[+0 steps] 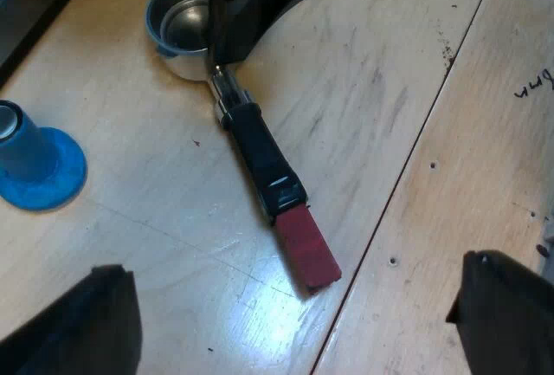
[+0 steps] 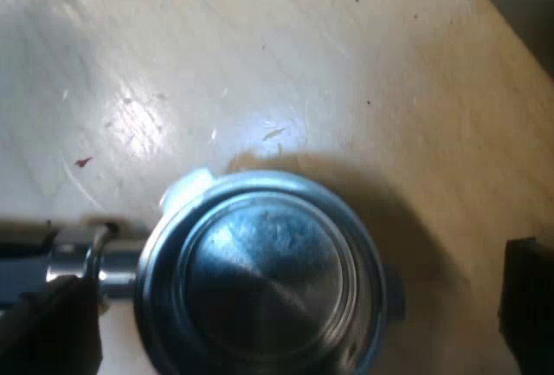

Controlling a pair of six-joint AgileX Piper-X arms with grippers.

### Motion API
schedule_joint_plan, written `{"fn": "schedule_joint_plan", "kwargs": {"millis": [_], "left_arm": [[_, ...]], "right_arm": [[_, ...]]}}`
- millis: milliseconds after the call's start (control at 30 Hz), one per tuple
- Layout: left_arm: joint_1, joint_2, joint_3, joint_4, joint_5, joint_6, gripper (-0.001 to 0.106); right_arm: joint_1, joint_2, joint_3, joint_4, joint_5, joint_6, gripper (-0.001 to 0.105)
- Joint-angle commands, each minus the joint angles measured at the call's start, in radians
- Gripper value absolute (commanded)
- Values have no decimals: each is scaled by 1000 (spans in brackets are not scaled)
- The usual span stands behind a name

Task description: Put the handle in the coffee machine

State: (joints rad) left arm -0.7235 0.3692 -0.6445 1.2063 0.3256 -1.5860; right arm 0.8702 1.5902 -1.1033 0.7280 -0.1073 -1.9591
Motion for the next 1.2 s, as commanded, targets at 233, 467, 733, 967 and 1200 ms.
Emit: {"fn": "schedule_joint_plan", "kwargs": {"millis": [233,467,733,967,1200], "left_arm": [[-6,0,-8,2,8,-9,76],[-6,0,-8,2,8,-9,76],[-6,0,-8,2,8,-9,76],[-6,0,-8,2,8,-9,76],[-6,0,-8,2,8,-9,76]], "right_arm": [[-6,54,-8,-12,-36,-17,94],[-6,84,-8,-14,-36,-17,91],[-6,97,-8,-5,-30,-1,51],[-6,91,-32,73,-25,11,0],[-6,30,-36,123,-24,61,0]]}}
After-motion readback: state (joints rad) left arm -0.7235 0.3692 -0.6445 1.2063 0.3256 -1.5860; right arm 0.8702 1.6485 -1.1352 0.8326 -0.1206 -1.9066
